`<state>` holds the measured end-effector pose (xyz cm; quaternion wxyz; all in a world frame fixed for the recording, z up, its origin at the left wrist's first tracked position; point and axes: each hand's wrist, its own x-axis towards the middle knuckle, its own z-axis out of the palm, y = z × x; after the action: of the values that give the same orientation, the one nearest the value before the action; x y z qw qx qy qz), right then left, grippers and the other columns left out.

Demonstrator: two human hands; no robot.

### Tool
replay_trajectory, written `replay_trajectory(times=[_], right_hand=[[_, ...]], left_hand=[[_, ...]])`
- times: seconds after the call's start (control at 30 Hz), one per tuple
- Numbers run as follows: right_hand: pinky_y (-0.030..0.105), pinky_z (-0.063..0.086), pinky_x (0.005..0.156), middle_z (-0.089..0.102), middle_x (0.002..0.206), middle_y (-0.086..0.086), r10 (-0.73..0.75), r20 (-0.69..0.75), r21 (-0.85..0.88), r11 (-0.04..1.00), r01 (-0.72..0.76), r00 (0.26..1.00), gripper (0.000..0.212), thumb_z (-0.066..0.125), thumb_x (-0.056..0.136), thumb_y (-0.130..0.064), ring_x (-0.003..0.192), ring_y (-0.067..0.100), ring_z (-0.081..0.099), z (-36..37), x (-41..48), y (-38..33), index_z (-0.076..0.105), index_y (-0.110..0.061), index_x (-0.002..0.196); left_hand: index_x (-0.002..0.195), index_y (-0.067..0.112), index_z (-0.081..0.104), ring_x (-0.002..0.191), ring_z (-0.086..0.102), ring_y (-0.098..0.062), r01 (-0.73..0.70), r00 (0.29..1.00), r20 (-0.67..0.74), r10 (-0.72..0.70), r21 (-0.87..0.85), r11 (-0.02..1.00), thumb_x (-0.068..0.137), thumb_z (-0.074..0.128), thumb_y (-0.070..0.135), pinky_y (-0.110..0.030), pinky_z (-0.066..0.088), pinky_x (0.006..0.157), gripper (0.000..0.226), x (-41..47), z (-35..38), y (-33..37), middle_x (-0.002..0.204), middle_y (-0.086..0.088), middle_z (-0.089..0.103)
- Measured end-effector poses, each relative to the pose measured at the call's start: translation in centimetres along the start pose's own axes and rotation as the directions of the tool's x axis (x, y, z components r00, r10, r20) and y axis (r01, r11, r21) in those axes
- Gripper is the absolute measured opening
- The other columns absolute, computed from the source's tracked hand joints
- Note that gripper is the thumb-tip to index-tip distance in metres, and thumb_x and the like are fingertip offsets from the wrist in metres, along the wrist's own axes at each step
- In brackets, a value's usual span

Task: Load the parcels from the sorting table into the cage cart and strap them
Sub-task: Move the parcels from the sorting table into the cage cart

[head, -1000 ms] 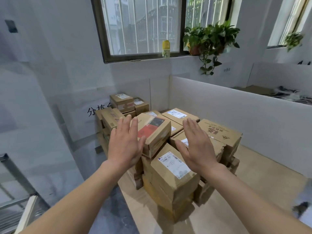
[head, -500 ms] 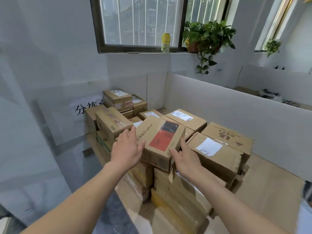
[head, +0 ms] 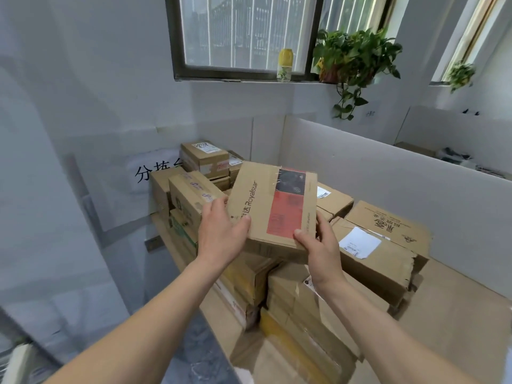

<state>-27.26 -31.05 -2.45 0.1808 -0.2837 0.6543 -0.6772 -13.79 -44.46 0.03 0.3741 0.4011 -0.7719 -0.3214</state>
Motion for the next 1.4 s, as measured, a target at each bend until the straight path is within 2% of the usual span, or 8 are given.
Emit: replay_trajectory(times=[0.2, 0.37, 0.5, 0.7, 1.0, 1.13, 1.27, 1.4], right_hand=[[0.042, 0.058, 0.083, 0.06, 0.124, 0.012, -0.091, 0.208, 0.217, 0.975, 0.044, 0.974, 0.064, 0.065, 0.067, -0.016, 0.108, 0.03, 0.066, 0.8, -0.6, -3.3, 0.052, -0.043, 0.123], [0.029, 0.054, 0.072, 0.065, 0.112, 0.012, -0.167, 0.38, 0.294, 0.954, 0.053, 0.91, 0.054, 0.064, 0.068, -0.017, 0.095, 0.023, 0.068, 2.4, -4.2, -5.2, 0.048, -0.031, 0.118], [0.025, 0.054, 0.067, 0.067, 0.108, 0.014, -0.236, 0.504, 0.34, 0.938, 0.06, 0.831, 0.05, 0.067, 0.071, -0.02, 0.092, 0.022, 0.07, 4.4, -8.1, -6.5, 0.047, -0.027, 0.116], [0.022, 0.055, 0.076, 0.058, 0.119, -0.002, -0.339, 0.641, 0.319, 0.934, 0.163, 0.689, 0.086, 0.071, 0.059, -0.049, 0.101, -0.002, 0.062, 9.0, -15.6, -8.8, 0.038, -0.027, 0.136], [0.018, 0.034, 0.107, 0.034, 0.151, -0.021, -0.459, 0.788, 0.354, 0.883, 0.308, 0.411, 0.116, 0.073, 0.059, -0.058, 0.134, -0.012, 0.035, 18.4, -28.7, -11.0, 0.016, -0.034, 0.157], [0.04, 0.04, 0.111, 0.036, 0.15, -0.021, -0.451, 0.836, 0.378, 0.886, 0.267, 0.312, 0.093, 0.067, 0.069, -0.067, 0.135, 0.001, 0.041, 23.4, -36.1, -11.6, 0.022, -0.05, 0.149], [0.036, 0.043, 0.11, 0.044, 0.141, -0.022, -0.417, 0.859, 0.408, 0.908, 0.095, 0.298, 0.073, 0.055, 0.087, -0.053, 0.127, -0.006, 0.047, 28.7, -44.5, -12.6, 0.028, -0.035, 0.152], [0.046, 0.053, 0.096, 0.066, 0.124, -0.003, -0.307, 0.939, 0.316, 0.948, -0.038, 0.154, 0.056, 0.057, 0.087, -0.051, 0.115, 0.02, 0.062, 33.1, -51.8, -12.5, 0.051, -0.027, 0.137]], left_hand=[[0.12, 0.041, 0.044, 0.091, 0.046, 0.012, 0.02, 0.995, -0.097, -0.03, -0.094, 0.995, 0.083, 0.07, 0.026, -0.006, 0.033, 0.072, 0.048, -3.3, -5.1, 1.5, 0.114, 0.007, 0.046], [0.127, 0.029, 0.051, 0.097, 0.049, 0.001, 0.096, 0.97, -0.217, -0.106, -0.059, 0.994, 0.082, 0.065, 0.018, -0.012, 0.037, 0.077, 0.048, -8.3, -10.1, 2.0, 0.118, 0.006, 0.047], [0.141, 0.023, 0.043, 0.112, 0.049, -0.01, 0.179, 0.933, -0.306, -0.189, -0.059, 0.982, 0.071, 0.056, 0.028, -0.031, 0.043, 0.099, 0.071, -14.1, -14.0, 2.1, 0.125, 0.005, 0.045], [0.148, 0.03, 0.037, 0.103, 0.046, -0.004, 0.272, 0.877, -0.438, -0.199, 0.111, 0.956, 0.085, 0.062, 0.015, -0.022, 0.034, 0.094, 0.069, -22.1, -20.9, 0.3, 0.128, 0.001, 0.045], [0.155, 0.034, 0.021, 0.132, 0.038, -0.012, 0.43, 0.735, -0.591, -0.333, 0.027, 0.902, 0.085, 0.062, 0.061, -0.031, 0.03, 0.106, 0.085, -32.7, -32.2, -2.8, 0.151, -0.003, 0.035], [0.155, 0.035, 0.019, 0.134, 0.039, -0.013, 0.478, 0.664, -0.619, -0.42, -0.08, 0.875, 0.064, 0.053, 0.087, -0.036, 0.032, 0.112, 0.111, -38.6, -38.3, -5.5, 0.153, -0.001, 0.036], [0.156, 0.032, 0.014, 0.143, 0.031, -0.015, 0.471, 0.606, -0.62, -0.499, -0.226, 0.853, 0.056, 0.056, 0.092, -0.044, 0.029, 0.118, 0.124, -45.1, -44.2, -8.2, 0.16, 0.002, 0.027], [0.157, 0.028, 0.011, 0.138, 0.04, -0.012, 0.425, 0.568, -0.599, -0.565, -0.374, 0.824, 0.052, 0.065, 0.091, -0.043, 0.034, 0.116, 0.134, -51.5, -49.1, -10.5, 0.156, 0.007, 0.034]])
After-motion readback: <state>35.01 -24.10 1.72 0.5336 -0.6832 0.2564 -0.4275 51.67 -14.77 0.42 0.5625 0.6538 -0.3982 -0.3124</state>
